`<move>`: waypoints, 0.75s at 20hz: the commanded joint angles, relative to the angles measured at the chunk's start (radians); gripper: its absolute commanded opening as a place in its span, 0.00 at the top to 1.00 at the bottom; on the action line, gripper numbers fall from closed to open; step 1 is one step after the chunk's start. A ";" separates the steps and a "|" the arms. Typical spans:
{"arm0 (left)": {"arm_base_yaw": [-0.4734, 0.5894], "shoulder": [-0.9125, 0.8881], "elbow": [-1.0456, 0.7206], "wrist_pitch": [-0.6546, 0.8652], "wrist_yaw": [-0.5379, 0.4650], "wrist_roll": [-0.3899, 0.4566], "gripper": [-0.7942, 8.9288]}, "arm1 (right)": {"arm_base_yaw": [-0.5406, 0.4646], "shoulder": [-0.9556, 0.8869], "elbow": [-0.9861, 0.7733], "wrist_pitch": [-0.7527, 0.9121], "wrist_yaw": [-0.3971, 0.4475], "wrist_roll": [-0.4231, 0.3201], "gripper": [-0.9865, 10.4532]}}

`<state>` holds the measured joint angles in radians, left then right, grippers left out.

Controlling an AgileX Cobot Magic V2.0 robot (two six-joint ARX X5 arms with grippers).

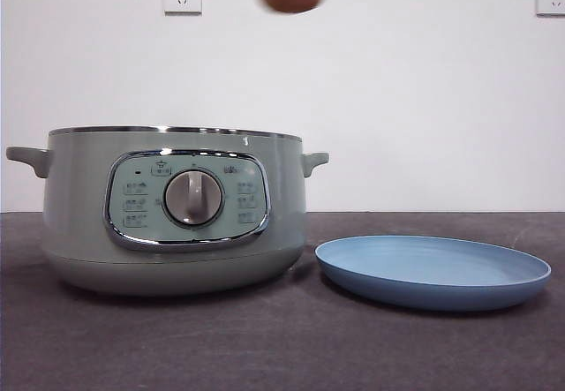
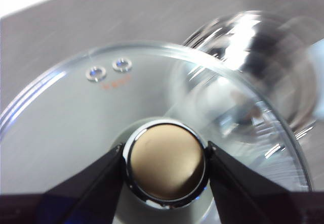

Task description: Take the potato out from the steamer,put the potato on the plate,close the lid

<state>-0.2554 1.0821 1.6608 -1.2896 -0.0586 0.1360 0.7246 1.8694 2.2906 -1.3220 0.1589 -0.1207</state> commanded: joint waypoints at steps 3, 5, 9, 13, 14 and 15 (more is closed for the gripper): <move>0.001 0.066 0.008 0.232 0.253 0.023 0.93 | -0.108 -0.080 -0.008 -0.056 0.002 0.110 0.92; 0.000 0.101 0.008 0.291 0.339 0.023 0.93 | -0.158 -0.092 -0.008 -0.056 -0.001 0.132 0.92; 0.000 0.163 0.008 0.320 0.381 0.023 0.93 | -0.277 -0.091 -0.048 -0.057 -0.029 0.147 0.92; 0.000 0.199 0.008 0.322 0.381 0.023 0.93 | -0.341 -0.090 -0.195 -0.057 -0.135 0.150 0.92; 0.000 0.203 0.008 0.325 0.381 0.023 0.93 | -0.345 -0.087 -0.245 -0.056 -0.135 0.149 0.92; 0.000 0.205 0.008 0.328 0.381 0.023 0.93 | -0.345 -0.083 -0.286 -0.052 -0.135 0.150 0.92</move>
<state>-0.2558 1.2976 1.6608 -1.0077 0.3099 0.1490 0.3790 1.7729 2.0125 -1.3624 0.0261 0.0162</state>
